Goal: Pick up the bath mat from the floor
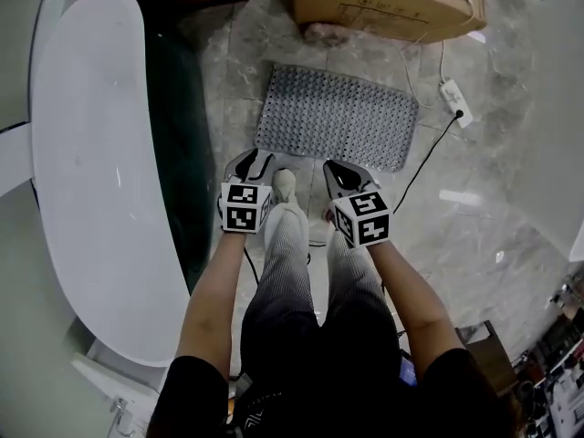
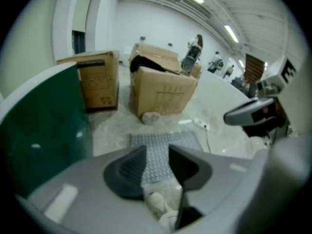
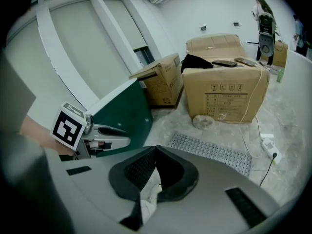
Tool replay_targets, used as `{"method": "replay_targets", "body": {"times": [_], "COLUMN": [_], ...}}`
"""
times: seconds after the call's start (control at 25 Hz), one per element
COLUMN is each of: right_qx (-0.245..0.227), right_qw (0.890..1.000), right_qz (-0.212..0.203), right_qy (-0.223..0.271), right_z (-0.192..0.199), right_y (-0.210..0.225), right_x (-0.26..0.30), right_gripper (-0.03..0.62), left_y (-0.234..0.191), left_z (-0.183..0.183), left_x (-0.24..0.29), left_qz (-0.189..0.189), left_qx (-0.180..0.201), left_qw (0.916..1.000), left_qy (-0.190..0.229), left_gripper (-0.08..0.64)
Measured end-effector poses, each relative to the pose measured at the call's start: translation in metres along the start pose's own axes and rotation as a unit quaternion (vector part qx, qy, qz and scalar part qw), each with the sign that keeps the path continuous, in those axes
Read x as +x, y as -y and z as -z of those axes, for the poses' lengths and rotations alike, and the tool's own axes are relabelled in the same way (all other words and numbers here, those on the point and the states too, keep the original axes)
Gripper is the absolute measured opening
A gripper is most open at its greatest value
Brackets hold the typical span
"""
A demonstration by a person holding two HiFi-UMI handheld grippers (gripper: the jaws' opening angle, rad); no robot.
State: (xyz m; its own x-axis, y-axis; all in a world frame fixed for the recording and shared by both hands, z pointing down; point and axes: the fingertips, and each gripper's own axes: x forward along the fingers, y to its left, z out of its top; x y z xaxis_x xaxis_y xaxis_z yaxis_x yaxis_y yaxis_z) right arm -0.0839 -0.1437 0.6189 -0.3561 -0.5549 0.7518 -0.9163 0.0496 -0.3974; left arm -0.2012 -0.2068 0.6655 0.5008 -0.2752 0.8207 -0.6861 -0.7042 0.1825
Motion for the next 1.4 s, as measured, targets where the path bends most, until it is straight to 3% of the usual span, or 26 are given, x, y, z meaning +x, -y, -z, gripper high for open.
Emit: {"method": "replay_targets", "body": {"times": [0.48, 1.16, 1.4], "right_qx": [-0.004, -0.019, -0.057], "right_qw": [1.0, 1.0, 0.998], "right_qz": [0.001, 0.006, -0.005], "right_qy": [-0.011, -0.017, -0.021], "right_z": [0.032, 0.104, 0.124], "right_y": [0.031, 0.097, 0.109], "right_x": [0.094, 0.228, 0.258], "right_gripper": [-0.002, -0.002, -0.002], "left_y": [-0.056, -0.122, -0.145], "left_z": [0.061, 0.138, 0.151], "left_x": [0.085, 0.247, 0.294], "left_qz": [-0.033, -0.044, -0.062], "left_qx": [-0.027, -0.017, -0.005], "left_qw": [0.9986, 0.9971, 0.9969], "left_qy": [-0.033, -0.059, -0.048], "left_gripper": [0.146, 0.155, 0.156]}}
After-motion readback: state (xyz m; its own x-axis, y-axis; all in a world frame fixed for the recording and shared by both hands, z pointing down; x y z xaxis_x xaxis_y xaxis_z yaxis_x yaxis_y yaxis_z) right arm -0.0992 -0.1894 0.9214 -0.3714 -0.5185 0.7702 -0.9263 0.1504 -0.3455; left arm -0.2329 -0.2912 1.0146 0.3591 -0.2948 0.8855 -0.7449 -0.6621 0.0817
